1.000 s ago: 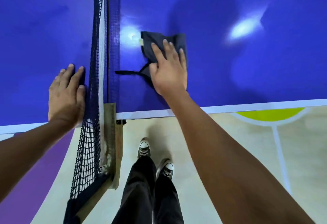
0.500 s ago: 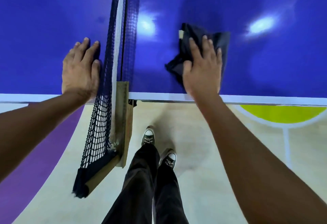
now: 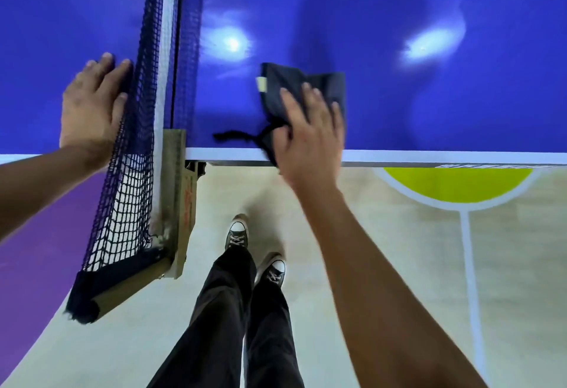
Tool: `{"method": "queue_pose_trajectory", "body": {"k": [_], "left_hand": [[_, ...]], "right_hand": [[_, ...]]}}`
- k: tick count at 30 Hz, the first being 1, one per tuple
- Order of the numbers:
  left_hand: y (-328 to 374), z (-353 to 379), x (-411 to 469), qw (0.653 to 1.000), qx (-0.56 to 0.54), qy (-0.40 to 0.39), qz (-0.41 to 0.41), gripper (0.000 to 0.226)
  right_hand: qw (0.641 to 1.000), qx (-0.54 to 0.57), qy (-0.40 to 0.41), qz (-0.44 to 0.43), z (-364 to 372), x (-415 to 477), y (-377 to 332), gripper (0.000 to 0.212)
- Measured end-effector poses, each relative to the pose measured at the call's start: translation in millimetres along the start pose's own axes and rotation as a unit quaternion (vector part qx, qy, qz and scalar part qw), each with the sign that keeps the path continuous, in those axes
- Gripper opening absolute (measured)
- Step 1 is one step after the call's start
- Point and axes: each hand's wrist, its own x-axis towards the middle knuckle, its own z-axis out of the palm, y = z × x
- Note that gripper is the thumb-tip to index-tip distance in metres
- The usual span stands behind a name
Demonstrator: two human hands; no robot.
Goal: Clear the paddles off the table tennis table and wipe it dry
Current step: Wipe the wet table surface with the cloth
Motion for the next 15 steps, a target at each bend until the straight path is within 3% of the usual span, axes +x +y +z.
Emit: {"method": "queue_pose_trajectory", "body": {"k": [6,11,15], "left_hand": [[10,-5,0,0.999,0.007,-0.005,0.043,0.062],[27,-9,-2,0.998,0.057,-0.033,0.004,0.057],[37,-17,-8,0.994,0.074,-0.079,-0.017,0.056]], "right_hand": [[0.993,-0.024,0.021,0.111,-47,8,99,0.056],[0.991,-0.086,0.028,0.100,-53,13,98,0.044],[0.990,-0.070,0.014,0.123,-56,2,80,0.037]]}}
